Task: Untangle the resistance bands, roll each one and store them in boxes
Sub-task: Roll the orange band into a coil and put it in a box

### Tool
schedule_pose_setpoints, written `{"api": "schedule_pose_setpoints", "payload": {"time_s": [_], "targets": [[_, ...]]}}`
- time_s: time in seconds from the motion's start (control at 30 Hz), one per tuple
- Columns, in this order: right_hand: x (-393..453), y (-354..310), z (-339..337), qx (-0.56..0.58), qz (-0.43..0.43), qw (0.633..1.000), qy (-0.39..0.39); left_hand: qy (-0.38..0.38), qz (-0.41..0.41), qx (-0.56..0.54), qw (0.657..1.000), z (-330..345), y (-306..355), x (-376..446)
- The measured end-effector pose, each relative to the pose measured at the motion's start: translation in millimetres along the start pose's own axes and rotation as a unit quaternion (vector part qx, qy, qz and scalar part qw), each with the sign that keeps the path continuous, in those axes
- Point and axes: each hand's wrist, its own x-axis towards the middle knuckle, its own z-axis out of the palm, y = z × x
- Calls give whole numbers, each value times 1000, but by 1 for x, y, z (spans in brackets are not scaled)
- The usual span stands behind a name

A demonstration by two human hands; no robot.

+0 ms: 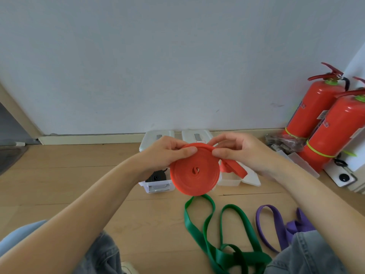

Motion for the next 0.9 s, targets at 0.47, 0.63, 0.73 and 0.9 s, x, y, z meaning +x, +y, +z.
{"api": "schedule_pose_setpoints", "payload": {"time_s": [0.47,0.63,0.73,0.9], "targets": [[4,0,11,-230,-142,959,84,17,-32,-75,997,-2,-4,3],[1,-4,9,-225,-157,960,48,57,-39,-141,988,-2,-5,5],[3,1,13,-251,-156,953,66,72,-53,-190,978,3,-7,5],[5,13,17,-270,-135,950,80,74,-41,-219,972,9,-10,3]]}}
